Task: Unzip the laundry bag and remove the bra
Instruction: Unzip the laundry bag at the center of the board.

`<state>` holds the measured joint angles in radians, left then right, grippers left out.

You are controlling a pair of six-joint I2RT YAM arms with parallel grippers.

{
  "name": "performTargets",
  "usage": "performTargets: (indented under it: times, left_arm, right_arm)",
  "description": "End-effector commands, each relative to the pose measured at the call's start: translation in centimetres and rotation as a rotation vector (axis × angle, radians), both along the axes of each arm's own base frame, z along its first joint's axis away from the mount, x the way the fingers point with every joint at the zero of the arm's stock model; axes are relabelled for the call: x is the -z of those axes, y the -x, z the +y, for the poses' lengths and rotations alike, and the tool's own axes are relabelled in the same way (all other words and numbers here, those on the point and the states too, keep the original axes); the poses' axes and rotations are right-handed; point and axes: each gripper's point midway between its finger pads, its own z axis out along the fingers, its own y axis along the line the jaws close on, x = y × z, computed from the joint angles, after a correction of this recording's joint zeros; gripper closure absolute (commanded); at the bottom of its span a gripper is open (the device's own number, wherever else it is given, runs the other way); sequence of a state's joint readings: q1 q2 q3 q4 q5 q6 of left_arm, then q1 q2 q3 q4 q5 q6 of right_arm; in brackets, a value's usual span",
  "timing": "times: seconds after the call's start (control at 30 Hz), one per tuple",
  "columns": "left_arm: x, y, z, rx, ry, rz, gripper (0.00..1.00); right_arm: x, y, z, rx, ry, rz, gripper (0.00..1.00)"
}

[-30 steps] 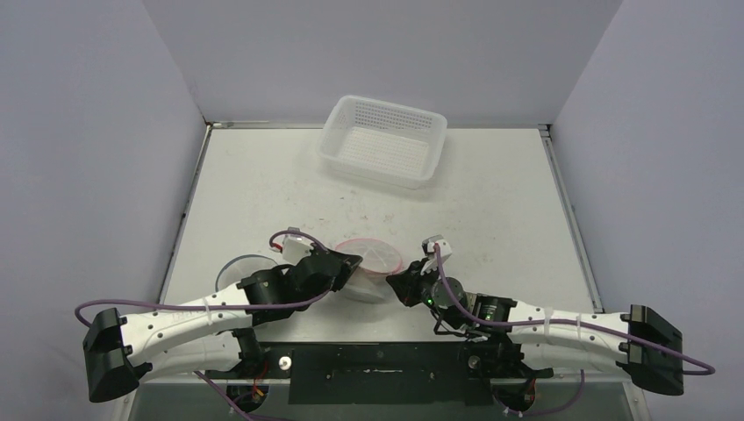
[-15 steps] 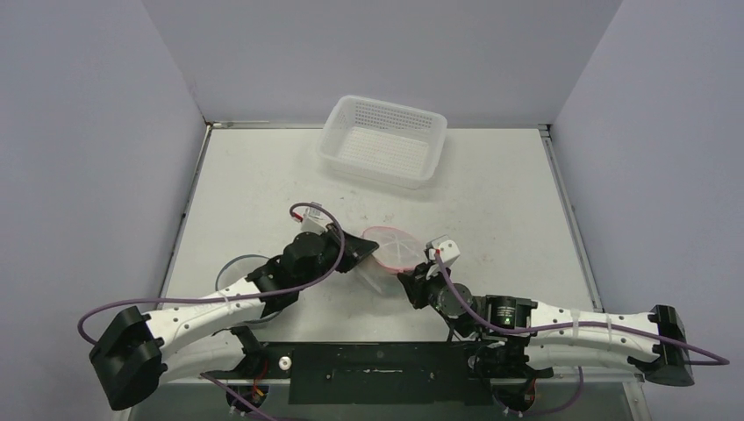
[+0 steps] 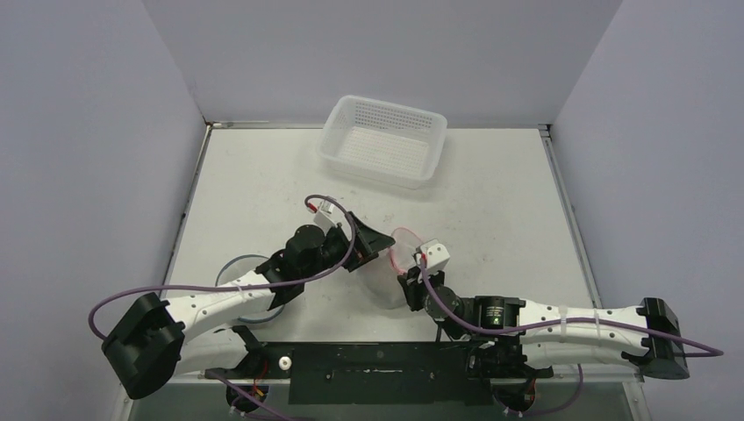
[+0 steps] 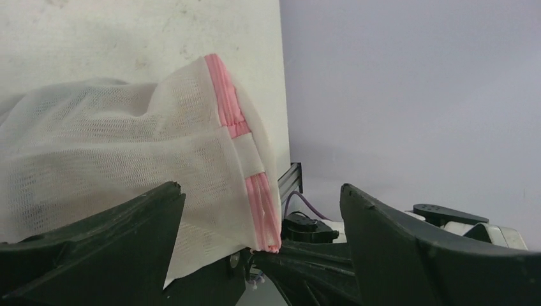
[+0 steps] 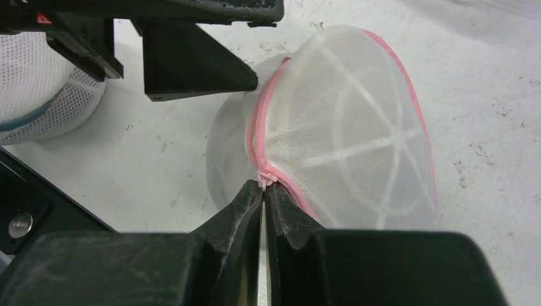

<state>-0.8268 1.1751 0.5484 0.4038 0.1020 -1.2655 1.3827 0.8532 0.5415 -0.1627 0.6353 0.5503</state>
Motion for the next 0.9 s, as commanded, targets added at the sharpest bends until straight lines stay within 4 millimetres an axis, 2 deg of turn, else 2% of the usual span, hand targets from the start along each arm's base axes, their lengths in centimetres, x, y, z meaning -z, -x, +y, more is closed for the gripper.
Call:
performTargets:
  times: [0.0, 0.1, 0.17, 0.27, 0.37, 0.47, 0.57, 0.73, 0.87]
  left_arm:
    - [-0.6, 0.9, 1.7, -0.021, -0.005, 0.0, 0.04]
    - [0.1, 1.7, 3.4, -0.045, -0.081, 0.02, 0.03]
    - [-0.4, 2.3, 4.0, -0.044, -0.088, 0.017, 0.03]
    - [-1.5, 3.2, 3.5, -0.021, -0.072, 0.002, 0.04]
    - [-1.6, 4.6, 2.0, 0.025, -0.111, 0.021, 0.06]
    - [-0.5, 5.8, 0.6, 0.041, -0.178, 0.076, 0.08]
    - [0.9, 6.8, 0.3, 0.03, -0.188, 0.134, 0.1]
    - [2.1, 7.5, 1.7, -0.031, -0.151, 0.192, 0.14]
    - [3.3, 6.8, 3.2, -0.125, -0.152, 0.219, 0.21]
  right_arm:
    - [0.2, 0.2, 1.2, -0.011, -0.04, 0.005, 0.95]
    - [0.3, 0.2, 1.6, -0.022, -0.043, 0.005, 0.95]
    - [0.3, 0.2, 1.8, -0.033, -0.043, 0.0, 0.95]
    - [0.4, 0.3, 2.1, -0.045, -0.036, -0.003, 0.95]
    - [0.5, 0.3, 2.2, -0.047, -0.033, 0.0, 0.95]
    - [0.4, 0.3, 2.4, -0.05, -0.043, 0.003, 0.95]
    - [0.4, 0.5, 2.7, -0.061, -0.048, 0.008, 0.95]
    - [0.6, 0.7, 3.3, -0.083, -0.047, 0.014, 0.95]
    - [0.4, 1.0, 4.3, -0.117, -0.061, 0.008, 0.95]
